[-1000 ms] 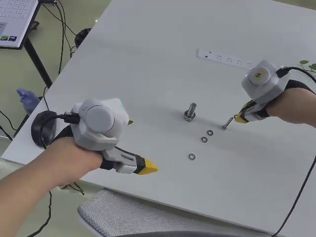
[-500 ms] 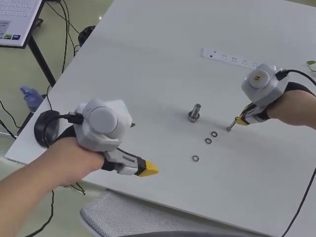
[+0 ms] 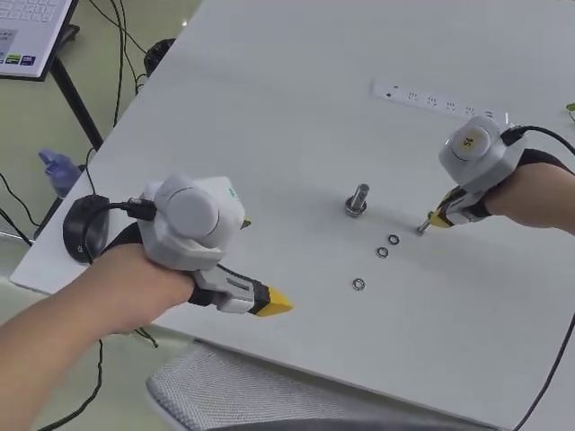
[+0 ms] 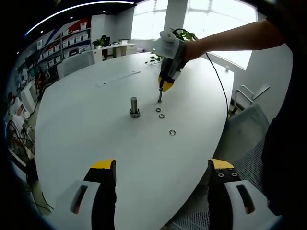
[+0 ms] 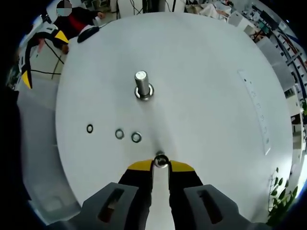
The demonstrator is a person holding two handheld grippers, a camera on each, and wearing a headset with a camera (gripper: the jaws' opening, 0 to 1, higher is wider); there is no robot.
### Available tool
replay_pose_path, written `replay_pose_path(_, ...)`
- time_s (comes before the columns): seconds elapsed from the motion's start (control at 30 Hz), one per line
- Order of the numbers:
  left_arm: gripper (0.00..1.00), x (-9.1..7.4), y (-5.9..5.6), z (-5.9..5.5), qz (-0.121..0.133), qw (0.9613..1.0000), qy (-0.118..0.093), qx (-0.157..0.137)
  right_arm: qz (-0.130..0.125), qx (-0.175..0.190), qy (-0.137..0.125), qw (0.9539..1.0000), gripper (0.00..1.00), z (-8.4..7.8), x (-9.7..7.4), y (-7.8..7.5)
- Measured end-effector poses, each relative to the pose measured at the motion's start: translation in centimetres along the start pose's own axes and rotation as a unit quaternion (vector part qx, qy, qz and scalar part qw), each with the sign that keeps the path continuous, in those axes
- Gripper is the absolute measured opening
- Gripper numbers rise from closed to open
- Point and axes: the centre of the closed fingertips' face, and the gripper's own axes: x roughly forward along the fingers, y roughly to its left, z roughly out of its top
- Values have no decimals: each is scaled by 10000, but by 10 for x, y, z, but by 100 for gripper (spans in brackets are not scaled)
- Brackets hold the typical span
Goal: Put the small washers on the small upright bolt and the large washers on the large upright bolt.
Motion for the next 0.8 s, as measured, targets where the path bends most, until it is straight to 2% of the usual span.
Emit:
replay_pose_path(0.47,76,3,5,-3,-25,10000,79,-14,45,-31,34,10000,12,-3,13,0)
replay_pose_path(0.8,75,6,5,-4,-50,9999,125,-40,98,-31,116,9999,12,-7,33,-1)
